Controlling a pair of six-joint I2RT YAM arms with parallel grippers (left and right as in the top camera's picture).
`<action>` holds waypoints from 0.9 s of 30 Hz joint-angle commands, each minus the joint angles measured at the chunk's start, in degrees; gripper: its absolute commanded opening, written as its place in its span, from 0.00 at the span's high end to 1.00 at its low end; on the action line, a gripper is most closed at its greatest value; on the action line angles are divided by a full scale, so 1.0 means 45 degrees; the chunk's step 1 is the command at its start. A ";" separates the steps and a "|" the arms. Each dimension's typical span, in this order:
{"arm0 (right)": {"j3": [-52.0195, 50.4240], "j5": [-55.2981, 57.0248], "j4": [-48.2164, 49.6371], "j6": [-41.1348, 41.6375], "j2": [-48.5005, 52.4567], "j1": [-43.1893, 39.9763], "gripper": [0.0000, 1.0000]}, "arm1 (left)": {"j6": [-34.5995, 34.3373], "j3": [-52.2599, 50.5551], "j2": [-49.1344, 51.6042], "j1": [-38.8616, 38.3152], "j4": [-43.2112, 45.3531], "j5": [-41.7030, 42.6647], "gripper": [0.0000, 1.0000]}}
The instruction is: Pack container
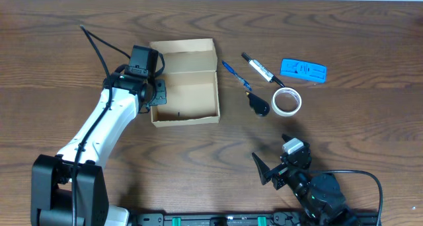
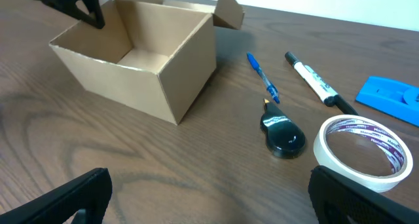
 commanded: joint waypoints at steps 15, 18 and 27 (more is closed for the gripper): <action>-0.0058 0.0087 0.0010 -0.0170 -0.0068 -0.0117 0.01 | 0.1059 0.0068 0.0646 0.0000 0.0529 0.0554 0.94; -0.0058 0.0087 0.0010 -0.0170 -0.0068 -0.0117 0.01 | 0.0826 0.0068 0.0646 0.0000 0.0563 0.0544 0.94; -0.0058 0.0087 0.0010 -0.0170 -0.0068 -0.0117 0.01 | -0.0262 0.0068 0.0651 0.0000 0.0656 0.0437 0.94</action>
